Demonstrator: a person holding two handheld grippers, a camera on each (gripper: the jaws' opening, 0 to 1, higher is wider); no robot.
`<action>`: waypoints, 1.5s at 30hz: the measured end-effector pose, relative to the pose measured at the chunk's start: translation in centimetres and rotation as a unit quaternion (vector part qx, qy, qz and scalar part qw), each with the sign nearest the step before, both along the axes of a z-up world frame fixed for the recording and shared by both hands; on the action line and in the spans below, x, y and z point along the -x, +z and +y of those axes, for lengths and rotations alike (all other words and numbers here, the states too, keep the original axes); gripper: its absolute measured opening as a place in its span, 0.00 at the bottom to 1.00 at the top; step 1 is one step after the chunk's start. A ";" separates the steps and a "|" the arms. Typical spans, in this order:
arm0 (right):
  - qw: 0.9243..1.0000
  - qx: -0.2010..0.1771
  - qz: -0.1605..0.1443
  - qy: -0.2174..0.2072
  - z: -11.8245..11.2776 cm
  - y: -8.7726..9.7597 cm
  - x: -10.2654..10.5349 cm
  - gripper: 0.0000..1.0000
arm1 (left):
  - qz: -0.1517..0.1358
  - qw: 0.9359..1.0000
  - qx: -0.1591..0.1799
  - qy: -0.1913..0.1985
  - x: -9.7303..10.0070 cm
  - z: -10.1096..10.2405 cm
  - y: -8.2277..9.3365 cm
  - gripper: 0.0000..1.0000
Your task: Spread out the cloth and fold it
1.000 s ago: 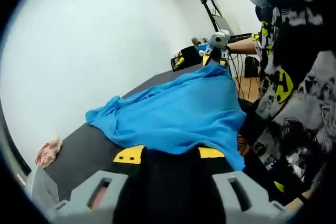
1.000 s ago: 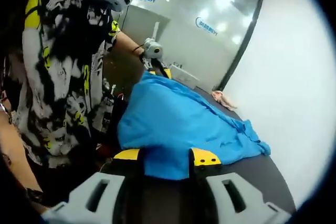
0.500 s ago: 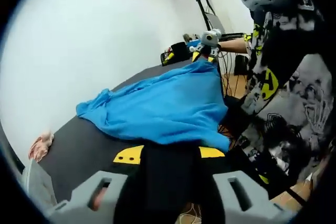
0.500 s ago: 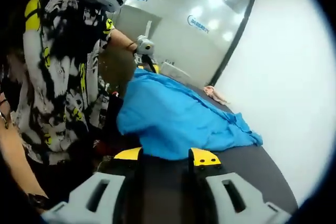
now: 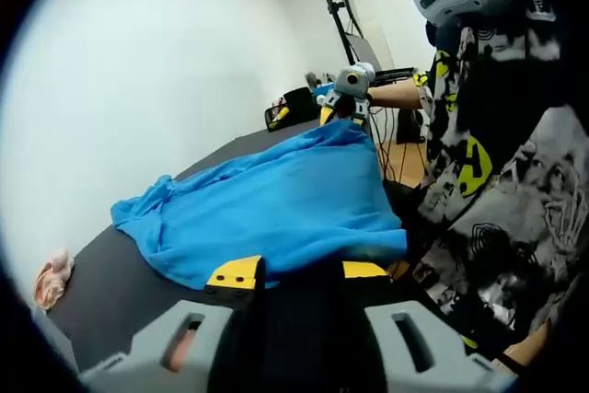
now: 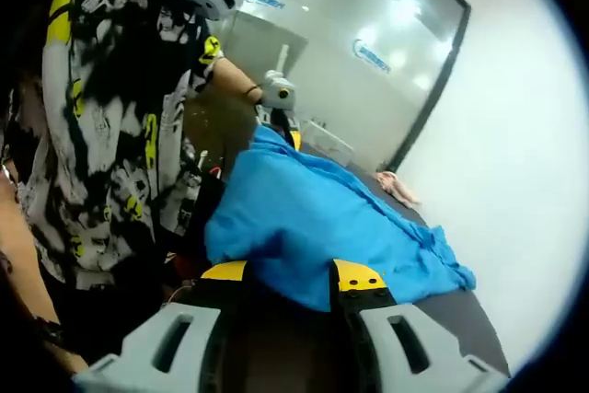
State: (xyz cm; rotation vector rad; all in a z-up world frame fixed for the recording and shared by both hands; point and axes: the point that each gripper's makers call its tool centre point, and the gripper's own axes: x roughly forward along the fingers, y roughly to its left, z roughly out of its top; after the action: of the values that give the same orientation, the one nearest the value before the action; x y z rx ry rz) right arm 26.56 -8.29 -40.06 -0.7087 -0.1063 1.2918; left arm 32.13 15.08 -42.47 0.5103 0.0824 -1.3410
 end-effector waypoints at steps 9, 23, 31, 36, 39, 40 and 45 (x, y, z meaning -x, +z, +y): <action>0.998 0.046 0.028 0.011 2.5 -2.4 -1.0 0.02 | 0.025 0.999 -0.004 0.026 -1.6 -0.9 -0.2 0.02; 0.992 -0.106 0.052 -0.050 -1.8 4.1 -2.4 0.02 | 0.047 0.999 0.012 0.016 -1.3 -0.1 2.7 0.01; 0.983 -0.163 0.053 -0.069 -3.5 6.7 -2.1 0.02 | 0.019 0.998 0.018 0.048 -1.4 2.1 3.6 0.01; 0.982 -0.163 0.060 -0.075 -3.8 6.3 -1.4 0.02 | 0.018 0.997 0.018 0.072 -1.1 3.3 2.4 0.01; 0.981 -0.168 0.069 -0.065 -3.9 6.7 -0.3 0.01 | 0.009 0.997 0.011 0.074 -0.4 3.7 2.7 0.00; 0.980 -0.177 0.070 -0.059 -3.8 7.2 0.3 0.01 | 0.009 0.997 0.012 0.076 -0.3 3.8 2.9 0.00; 0.977 -0.196 0.058 -0.054 -3.3 8.9 2.2 0.01 | 0.011 0.996 0.042 0.073 1.1 3.6 5.7 0.00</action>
State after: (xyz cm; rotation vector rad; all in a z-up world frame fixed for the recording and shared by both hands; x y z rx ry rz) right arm 24.35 -11.60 -31.14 -0.2952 -0.2178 1.1599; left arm 31.07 18.71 -36.73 0.4116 0.0798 -1.2016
